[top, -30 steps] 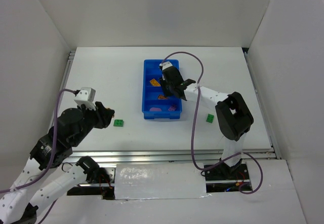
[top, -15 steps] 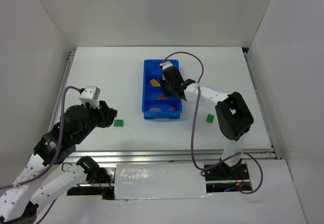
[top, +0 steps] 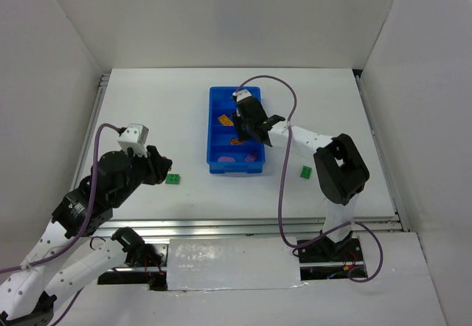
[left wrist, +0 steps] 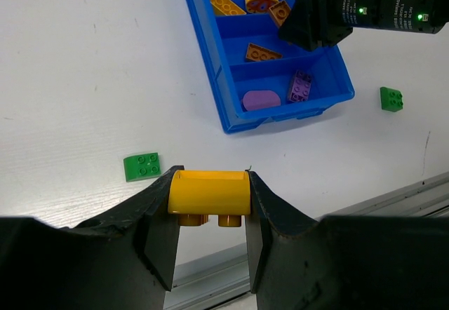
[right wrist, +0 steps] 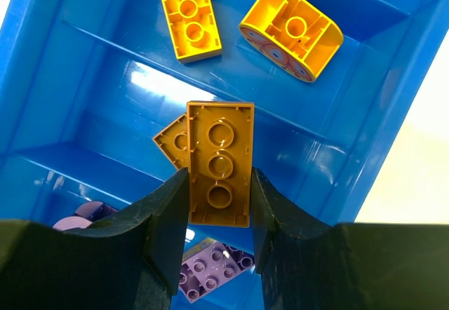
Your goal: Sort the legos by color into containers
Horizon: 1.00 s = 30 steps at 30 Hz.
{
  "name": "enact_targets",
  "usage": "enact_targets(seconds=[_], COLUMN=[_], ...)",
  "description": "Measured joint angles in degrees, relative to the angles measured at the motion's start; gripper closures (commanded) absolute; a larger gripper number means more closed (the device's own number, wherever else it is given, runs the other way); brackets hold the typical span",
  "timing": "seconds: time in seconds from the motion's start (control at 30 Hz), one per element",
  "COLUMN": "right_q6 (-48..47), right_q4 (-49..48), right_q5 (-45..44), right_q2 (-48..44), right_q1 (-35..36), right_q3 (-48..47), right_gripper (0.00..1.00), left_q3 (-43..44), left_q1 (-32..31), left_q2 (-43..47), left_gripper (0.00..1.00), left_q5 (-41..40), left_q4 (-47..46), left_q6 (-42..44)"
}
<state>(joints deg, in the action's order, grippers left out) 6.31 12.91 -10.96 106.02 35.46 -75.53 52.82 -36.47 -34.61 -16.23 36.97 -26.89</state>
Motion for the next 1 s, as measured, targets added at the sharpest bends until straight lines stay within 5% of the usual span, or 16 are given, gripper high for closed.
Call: enact_targets(seconds=[0.37,0.63,1.0], right_q6=[0.0,-0.3,-1.9], right_q4=[0.0,0.1,0.2], right_q5=[1.1,1.1,1.9], right_q2=[0.0,1.7,4.5], right_q1=[0.0,0.0,0.0], right_q3=[0.0,-2.3,-3.8], right_gripper=[1.0,0.89,0.57], left_q3=[0.0,0.0,0.0], left_q1=[0.0,0.0,0.0], left_q2=[0.4,0.6,0.6], left_gripper=[1.0,1.0,1.0], left_q5=[0.0,0.0,0.1], left_q4=[-0.2,-0.2,-0.2], left_q6=[0.0,0.2,0.8])
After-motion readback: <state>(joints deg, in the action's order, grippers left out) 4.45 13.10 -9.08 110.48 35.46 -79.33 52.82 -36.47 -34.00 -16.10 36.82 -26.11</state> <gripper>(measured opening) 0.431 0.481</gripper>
